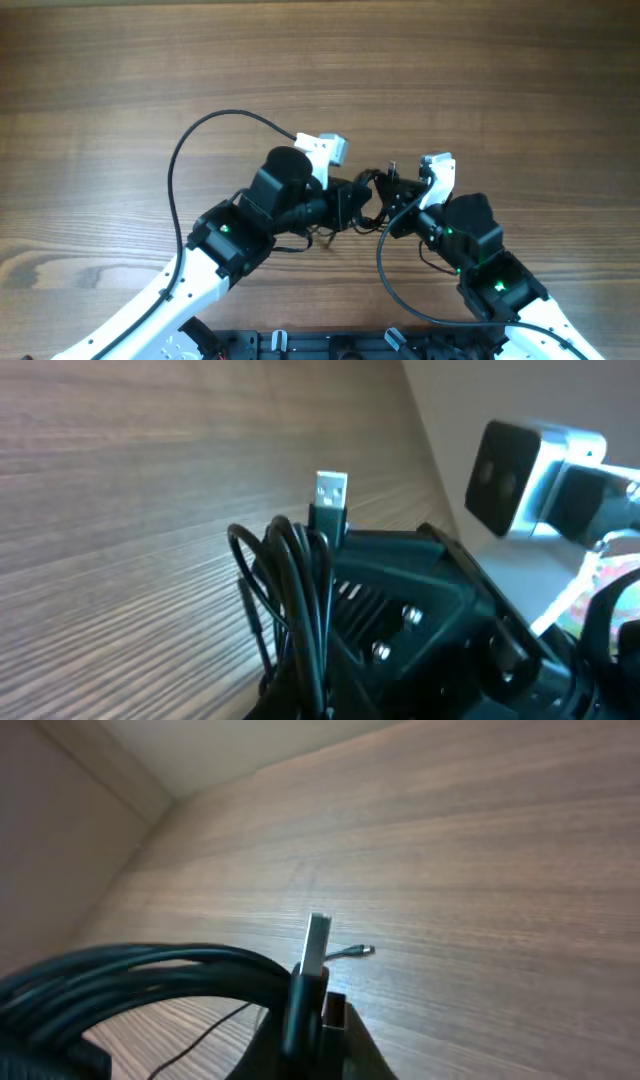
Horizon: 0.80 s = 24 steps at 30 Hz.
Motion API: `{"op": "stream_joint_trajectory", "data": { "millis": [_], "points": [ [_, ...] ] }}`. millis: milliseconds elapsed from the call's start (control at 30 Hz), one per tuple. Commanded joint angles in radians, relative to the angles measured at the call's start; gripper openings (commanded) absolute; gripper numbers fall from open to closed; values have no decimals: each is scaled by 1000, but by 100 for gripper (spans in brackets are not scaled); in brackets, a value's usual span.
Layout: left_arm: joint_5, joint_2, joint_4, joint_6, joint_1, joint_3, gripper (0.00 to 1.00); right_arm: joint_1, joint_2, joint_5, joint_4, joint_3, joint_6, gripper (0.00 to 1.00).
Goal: Untangle cables
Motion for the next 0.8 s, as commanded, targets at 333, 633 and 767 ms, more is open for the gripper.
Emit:
{"op": "stream_joint_trajectory", "data": {
  "millis": [333, 633, 767],
  "points": [
    [-241, -3, -105, -159, 142, 8, 4, -10, -103, 130, -219, 9, 219, 14],
    [-170, -3, -13, -234, 154, 8, 4, -10, -82, 85, -273, 8, 349, 79],
    [-199, -3, -7, -261, 154, 8, 4, -10, -84, -90, -210, 8, 428, 82]
  ]
}}
